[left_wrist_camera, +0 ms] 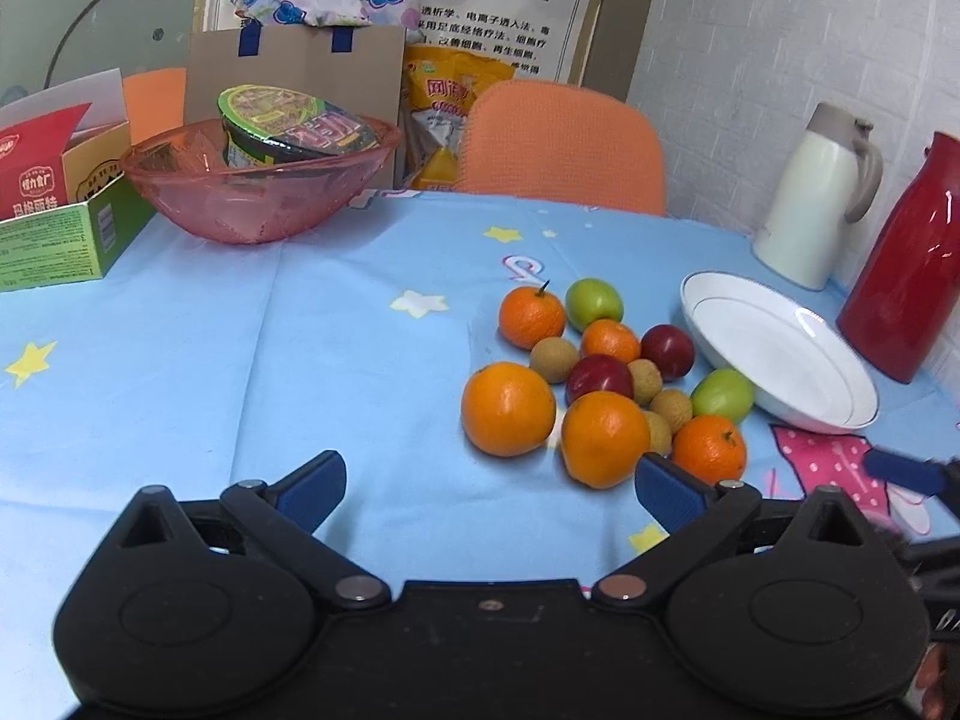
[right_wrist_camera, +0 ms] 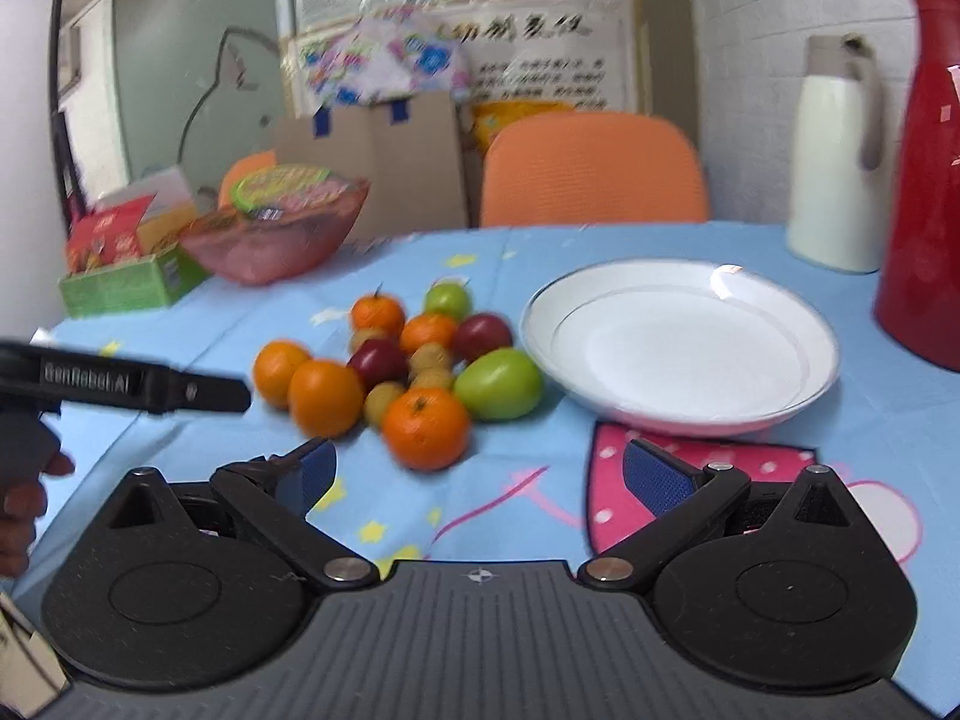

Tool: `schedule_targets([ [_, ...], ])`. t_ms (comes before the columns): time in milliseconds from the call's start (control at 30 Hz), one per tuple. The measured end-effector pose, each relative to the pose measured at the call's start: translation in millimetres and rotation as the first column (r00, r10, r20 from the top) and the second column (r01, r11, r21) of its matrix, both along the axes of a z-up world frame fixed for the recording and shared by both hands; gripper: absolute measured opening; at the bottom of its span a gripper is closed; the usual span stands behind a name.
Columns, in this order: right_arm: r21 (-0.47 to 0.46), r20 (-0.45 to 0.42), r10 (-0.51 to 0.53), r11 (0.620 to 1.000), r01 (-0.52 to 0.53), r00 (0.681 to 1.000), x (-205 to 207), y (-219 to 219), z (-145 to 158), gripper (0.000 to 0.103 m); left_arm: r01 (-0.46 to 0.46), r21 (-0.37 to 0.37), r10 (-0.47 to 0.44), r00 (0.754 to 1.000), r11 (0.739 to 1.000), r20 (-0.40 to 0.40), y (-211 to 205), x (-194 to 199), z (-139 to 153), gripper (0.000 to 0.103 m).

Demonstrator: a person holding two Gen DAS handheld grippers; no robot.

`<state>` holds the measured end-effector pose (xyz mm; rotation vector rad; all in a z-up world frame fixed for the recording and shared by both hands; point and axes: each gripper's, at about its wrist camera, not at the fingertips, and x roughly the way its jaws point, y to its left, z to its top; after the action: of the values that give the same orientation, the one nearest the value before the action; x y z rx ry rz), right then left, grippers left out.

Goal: Organize fruits

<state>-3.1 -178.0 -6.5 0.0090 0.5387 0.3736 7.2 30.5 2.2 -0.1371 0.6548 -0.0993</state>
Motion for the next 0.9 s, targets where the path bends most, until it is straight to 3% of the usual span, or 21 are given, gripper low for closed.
schedule_targets([
  [133,-0.029,-0.021,0.028,0.999,-0.028,0.999,6.1,14.3,-3.9,0.103,0.003,-0.012,-0.003,1.0,1.0,0.01,4.9,-1.2,0.7,0.103],
  [300,-0.046,-0.016,0.06,0.997,-0.061,0.998,16.7,24.3,-4.6,0.103,0.036,-0.096,-0.035,0.999,0.995,0.011,14.4,-3.3,1.3,0.103],
  [533,-0.089,-0.046,0.066,0.994,-0.07,0.997,32.9,37.9,-10.9,0.103,0.086,-0.145,-0.093,0.995,0.986,-0.037,13.9,0.9,-3.1,0.103],
  [600,-0.093,-0.043,0.069,0.993,-0.073,0.997,34.8,39.6,-10.9,0.103,0.098,-0.158,-0.106,0.993,0.983,-0.046,13.3,2.6,-3.8,0.095],
  [667,-0.1,-0.04,0.072,0.992,-0.075,0.997,37.3,41.0,-11.3,0.098,0.108,-0.167,-0.117,0.992,0.98,-0.046,12.7,3.2,-3.7,0.091],
  [767,-0.111,-0.051,0.058,0.992,-0.063,0.997,40.6,40.9,-14.4,0.074,0.124,-0.165,-0.132,0.99,0.978,-0.042,10.7,2.4,-3.6,0.091],
  [900,-0.094,-0.049,0.059,0.994,-0.063,0.997,34.8,34.2,-14.5,0.073,0.152,-0.167,-0.162,0.986,0.974,-0.046,5.8,2.5,-3.5,0.09],
])
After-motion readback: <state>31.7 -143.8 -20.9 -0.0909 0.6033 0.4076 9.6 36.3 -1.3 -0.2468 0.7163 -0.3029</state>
